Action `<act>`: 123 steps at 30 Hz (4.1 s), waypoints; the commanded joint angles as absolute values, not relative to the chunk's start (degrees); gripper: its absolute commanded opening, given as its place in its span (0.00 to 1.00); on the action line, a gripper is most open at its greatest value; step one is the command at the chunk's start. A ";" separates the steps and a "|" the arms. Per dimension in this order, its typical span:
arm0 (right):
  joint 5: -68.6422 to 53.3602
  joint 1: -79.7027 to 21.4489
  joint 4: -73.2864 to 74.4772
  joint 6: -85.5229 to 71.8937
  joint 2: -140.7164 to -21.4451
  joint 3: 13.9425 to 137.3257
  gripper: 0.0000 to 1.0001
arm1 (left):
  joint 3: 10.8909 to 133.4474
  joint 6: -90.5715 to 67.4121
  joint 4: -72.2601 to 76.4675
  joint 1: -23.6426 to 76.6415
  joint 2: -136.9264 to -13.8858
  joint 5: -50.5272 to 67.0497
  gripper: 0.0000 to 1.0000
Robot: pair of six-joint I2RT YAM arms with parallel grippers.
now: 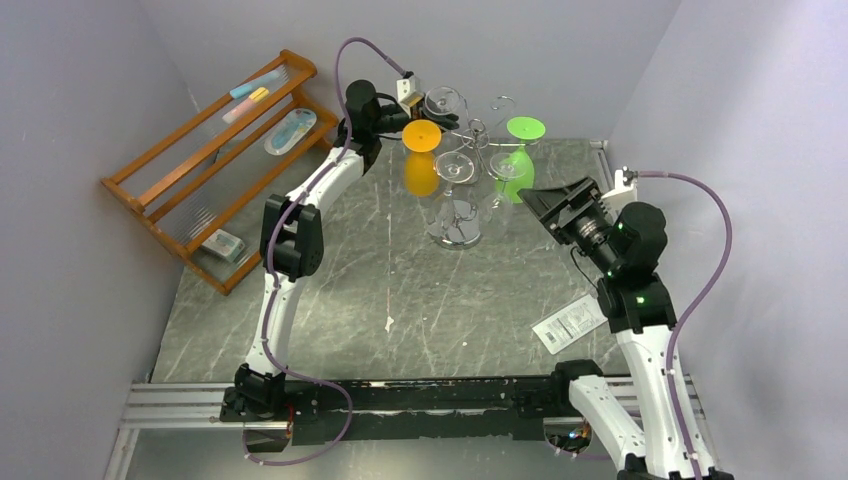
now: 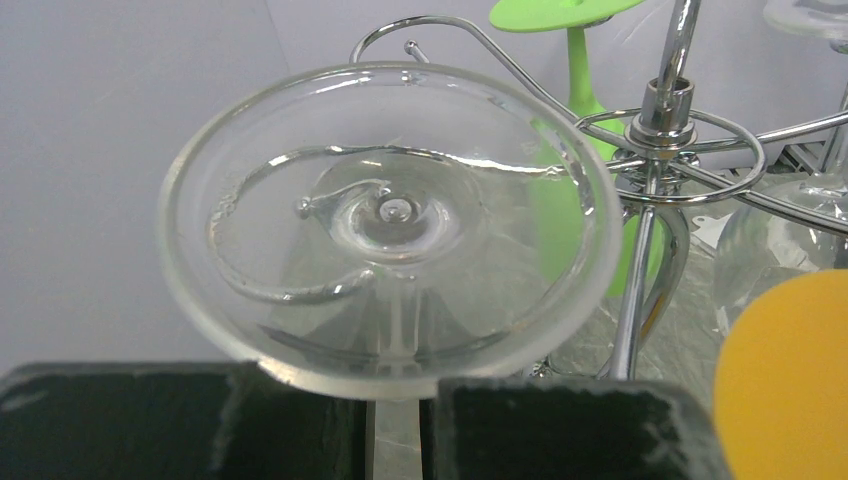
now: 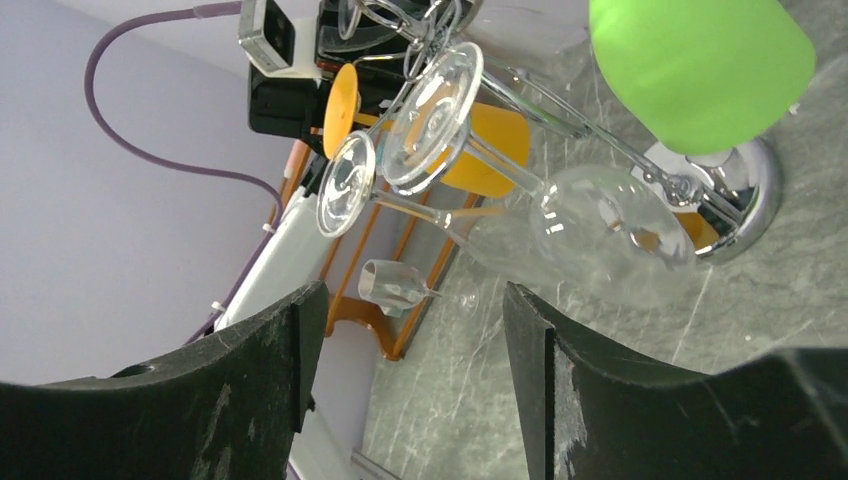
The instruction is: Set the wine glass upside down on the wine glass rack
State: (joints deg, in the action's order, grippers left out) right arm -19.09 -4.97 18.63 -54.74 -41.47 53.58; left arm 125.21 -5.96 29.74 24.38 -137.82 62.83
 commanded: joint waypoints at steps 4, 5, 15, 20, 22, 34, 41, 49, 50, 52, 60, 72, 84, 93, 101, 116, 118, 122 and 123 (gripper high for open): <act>-22.65 -5.16 9.97 -46.81 -46.29 57.95 0.63 | 125.01 -2.59 31.93 25.41 -137.60 60.62 0.05; -22.83 -5.18 9.44 -45.76 -47.22 59.00 0.62 | 124.86 -2.53 31.94 25.32 -137.47 60.42 0.05; -23.85 -7.75 9.69 -36.90 -67.68 79.61 0.59 | 121.51 -9.19 40.91 23.00 -136.11 60.30 0.05; -17.97 -15.27 13.45 -30.96 -80.39 93.28 0.61 | 119.55 -10.10 43.27 22.14 -134.91 60.56 0.05; -16.98 -17.19 13.62 -30.31 -85.01 97.55 0.62 | 118.94 -11.62 45.33 21.83 -134.51 60.91 0.05; -10.80 -19.88 15.55 -25.62 -103.75 115.41 0.60 | 118.24 -11.99 47.63 21.53 -133.03 61.74 0.05; -13.85 -19.98 17.80 -25.73 -109.49 120.17 0.54 | 116.75 -9.89 47.75 21.53 -131.87 61.41 0.05; -22.71 -19.40 17.30 -28.91 -111.94 121.76 0.49 | 115.84 -8.50 47.55 21.53 -131.37 60.52 0.05; -24.26 -19.06 16.47 -30.23 -111.89 121.24 0.47 | 115.77 -8.59 47.63 21.53 -131.34 60.48 0.05; -27.84 -18.28 13.99 -33.35 -111.45 119.53 0.42 | 115.82 -8.62 47.65 21.53 -131.37 60.30 0.05; -33.20 -16.74 8.69 -41.53 -110.75 116.54 0.09 | 115.75 -8.74 47.29 21.53 -131.20 60.40 0.05; -31.78 -15.87 5.61 -48.72 -111.16 115.93 0.00 | 108.72 -12.78 52.89 19.15 -127.35 58.50 0.46; -33.10 -15.21 8.32 -53.43 -114.02 119.69 0.00 | 96.95 -13.68 57.21 15.41 -120.50 55.19 0.59; -34.01 -14.26 12.56 -52.63 -114.65 121.03 0.00 | 87.76 -12.83 46.47 13.27 -111.59 36.99 0.59; -29.25 -13.61 15.59 -51.34 -112.56 120.50 0.00 | 89.04 -10.02 24.12 13.27 -105.77 21.61 0.62; -26.54 -12.17 15.08 -51.83 -108.96 117.44 0.00 | 86.35 -10.17 5.55 13.27 -97.39 10.26 0.73; -26.46 -11.97 14.34 -51.94 -108.28 116.59 0.00 | 85.37 -10.96 4.46 13.27 -96.33 9.27 0.74; -25.74 -11.64 14.30 -51.77 -108.13 116.53 0.00 | 84.25 -13.41 1.07 13.23 -94.52 6.94 0.74; -25.63 -11.50 14.19 -51.63 -108.25 116.52 0.00 | 84.21 -14.11 0.23 13.24 -94.10 6.31 0.74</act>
State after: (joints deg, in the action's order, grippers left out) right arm -27.24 -12.14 16.82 -52.05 -110.13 116.88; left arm 85.23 -11.42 5.58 13.32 -96.64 10.39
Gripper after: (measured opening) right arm 0.043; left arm 0.737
